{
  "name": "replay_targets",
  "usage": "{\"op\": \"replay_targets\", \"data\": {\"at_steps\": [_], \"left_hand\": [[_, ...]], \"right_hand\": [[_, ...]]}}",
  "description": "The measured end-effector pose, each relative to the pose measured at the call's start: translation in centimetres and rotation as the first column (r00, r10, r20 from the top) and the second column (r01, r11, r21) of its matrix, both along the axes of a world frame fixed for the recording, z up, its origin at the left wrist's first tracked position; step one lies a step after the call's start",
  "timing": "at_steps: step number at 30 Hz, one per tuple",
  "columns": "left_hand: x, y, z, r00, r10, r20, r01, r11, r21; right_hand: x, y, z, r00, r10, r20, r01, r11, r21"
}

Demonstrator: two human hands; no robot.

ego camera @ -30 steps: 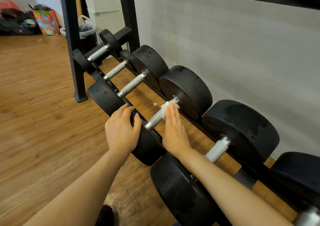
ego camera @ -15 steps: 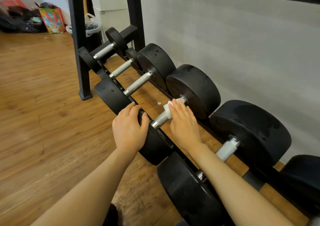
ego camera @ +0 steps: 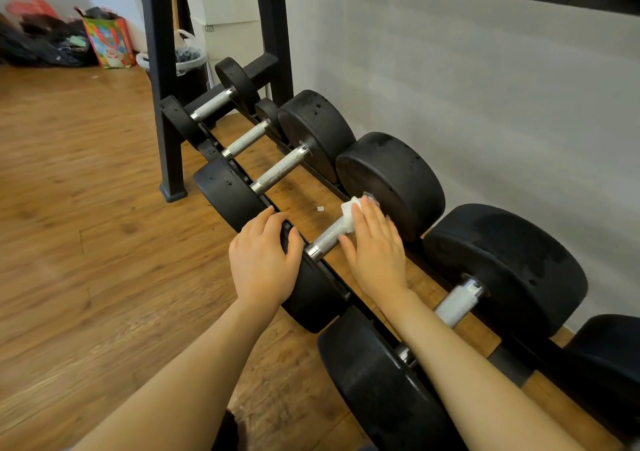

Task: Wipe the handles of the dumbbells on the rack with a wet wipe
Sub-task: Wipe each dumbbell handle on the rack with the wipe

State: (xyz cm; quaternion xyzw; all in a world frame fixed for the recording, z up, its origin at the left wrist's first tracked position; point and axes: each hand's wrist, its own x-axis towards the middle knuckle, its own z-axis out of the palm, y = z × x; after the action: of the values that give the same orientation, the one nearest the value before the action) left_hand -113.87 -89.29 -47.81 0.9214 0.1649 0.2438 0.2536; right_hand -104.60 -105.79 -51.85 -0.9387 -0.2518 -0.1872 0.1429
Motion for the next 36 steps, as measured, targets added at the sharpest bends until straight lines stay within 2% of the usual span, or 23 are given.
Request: {"op": "replay_targets", "data": {"at_steps": [1,4,8,12,17,20,24,29,32,34,36], "left_hand": [[0.0,0.0,0.0,1.000,0.000,-0.001,0.000,1.000,0.001],[0.1,0.0,0.0,1.000,0.005,-0.007,-0.005,1.000,-0.005],[0.1,-0.1,0.0,1.000,0.005,0.000,-0.005,1.000,-0.004],[0.1,-0.1,0.1,1.000,0.008,0.001,-0.008,1.000,-0.007],[0.0,-0.1,0.0,1.000,0.009,0.001,-0.009,1.000,-0.008],[0.1,-0.1,-0.1,1.000,0.014,0.004,-0.014,1.000,-0.011],[0.1,0.0,-0.2,1.000,0.012,0.008,-0.012,1.000,-0.006],[0.1,-0.1,-0.3,1.000,0.016,0.014,-0.015,1.000,-0.015],[0.1,0.0,-0.2,1.000,0.010,0.013,-0.010,1.000,-0.013],[0.1,0.0,-0.2,1.000,0.013,0.005,-0.013,1.000,-0.014],[0.1,0.0,-0.1,1.000,0.014,0.004,-0.014,1.000,-0.016]], "right_hand": [[0.0,0.0,0.0,1.000,0.001,-0.005,-0.001,1.000,0.007],[0.0,0.3,0.0,0.989,0.145,0.025,-0.142,0.986,-0.089],[0.7,0.1,0.4,0.999,0.041,0.026,-0.040,0.998,-0.047],[0.3,0.2,0.2,0.979,0.201,0.047,-0.191,0.970,-0.152],[1.2,-0.5,0.8,0.983,0.157,0.091,-0.141,0.977,-0.159],[1.3,-0.6,1.2,0.953,0.273,0.130,-0.244,0.949,-0.199],[2.9,-1.1,2.5,0.910,0.347,0.226,-0.327,0.937,-0.120],[3.2,-0.8,1.5,0.905,0.376,0.198,-0.384,0.923,0.002],[3.9,-1.2,0.8,0.928,0.327,0.180,-0.344,0.936,0.070],[3.7,-0.8,0.6,0.928,0.323,0.187,-0.340,0.938,0.067],[3.0,-0.2,0.5,0.888,0.395,0.234,-0.405,0.914,-0.005]]}}
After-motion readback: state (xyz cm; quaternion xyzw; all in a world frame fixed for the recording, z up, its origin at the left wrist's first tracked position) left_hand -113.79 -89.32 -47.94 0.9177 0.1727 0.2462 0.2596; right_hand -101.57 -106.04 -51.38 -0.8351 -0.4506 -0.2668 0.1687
